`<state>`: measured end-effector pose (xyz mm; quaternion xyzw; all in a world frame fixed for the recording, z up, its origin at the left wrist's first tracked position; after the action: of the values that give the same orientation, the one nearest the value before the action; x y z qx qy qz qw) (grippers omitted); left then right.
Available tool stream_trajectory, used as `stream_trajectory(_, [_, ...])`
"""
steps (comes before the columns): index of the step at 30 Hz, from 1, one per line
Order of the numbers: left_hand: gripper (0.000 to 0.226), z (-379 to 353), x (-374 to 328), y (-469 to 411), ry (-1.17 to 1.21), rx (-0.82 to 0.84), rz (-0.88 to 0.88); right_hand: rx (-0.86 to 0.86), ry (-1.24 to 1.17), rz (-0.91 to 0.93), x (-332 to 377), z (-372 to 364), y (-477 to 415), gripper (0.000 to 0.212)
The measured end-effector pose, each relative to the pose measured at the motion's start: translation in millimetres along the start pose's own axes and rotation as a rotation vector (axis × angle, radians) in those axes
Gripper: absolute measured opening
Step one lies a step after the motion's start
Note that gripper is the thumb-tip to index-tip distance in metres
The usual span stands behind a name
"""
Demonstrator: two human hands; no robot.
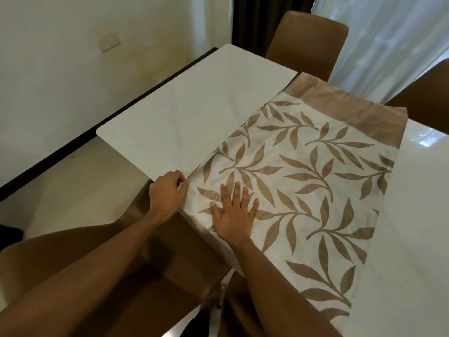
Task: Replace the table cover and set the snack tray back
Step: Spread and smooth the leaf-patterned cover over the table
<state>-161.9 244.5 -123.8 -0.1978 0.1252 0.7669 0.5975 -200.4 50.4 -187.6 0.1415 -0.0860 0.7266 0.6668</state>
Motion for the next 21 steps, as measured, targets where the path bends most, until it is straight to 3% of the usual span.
stream_trajectory(4, [0.018,8.9,-15.9,9.6,0.015,0.035,-0.153,0.045,0.002,0.000,1.2,1.8,-2.5,0.075])
stream_trajectory(7, [0.025,4.9,-24.1,17.2,0.118,0.296,-0.194,0.096,0.001,0.003,2.5,7.0,-3.0,0.082])
stream_trajectory(11, [0.056,-4.1,-15.7,27.9,-0.078,0.517,-0.127,0.190,0.025,-0.020,3.9,12.3,-6.8,0.072])
stream_trajectory(13, [0.049,-3.9,-12.0,36.0,-0.140,0.561,-0.137,0.240,0.031,-0.017,3.2,15.8,-7.8,0.071])
stream_trajectory(16, [0.040,1.1,-15.3,47.9,0.015,0.649,-0.067,0.337,-0.031,-0.028,0.3,21.9,-13.9,0.068])
stream_trajectory(19, [0.038,7.1,-30.9,58.2,0.166,0.694,-0.058,0.291,-0.251,-0.066,-1.1,39.3,-16.3,0.061])
stream_trajectory(21, [0.035,12.2,-44.6,64.3,0.195,0.655,-0.099,0.143,-0.599,-0.148,-3.3,55.5,-10.6,0.057])
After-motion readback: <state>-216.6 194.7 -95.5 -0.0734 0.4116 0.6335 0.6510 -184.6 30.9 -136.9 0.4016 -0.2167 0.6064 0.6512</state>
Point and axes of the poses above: each hand's wrist, its own y-axis away from the middle knuckle, its own z-axis out of the back of the hand, x = y × z, the point moved 2 cm from there along -y, towards the middle knuckle, and after that the axes turned 4 degrees about z, right-handed, at the moved point
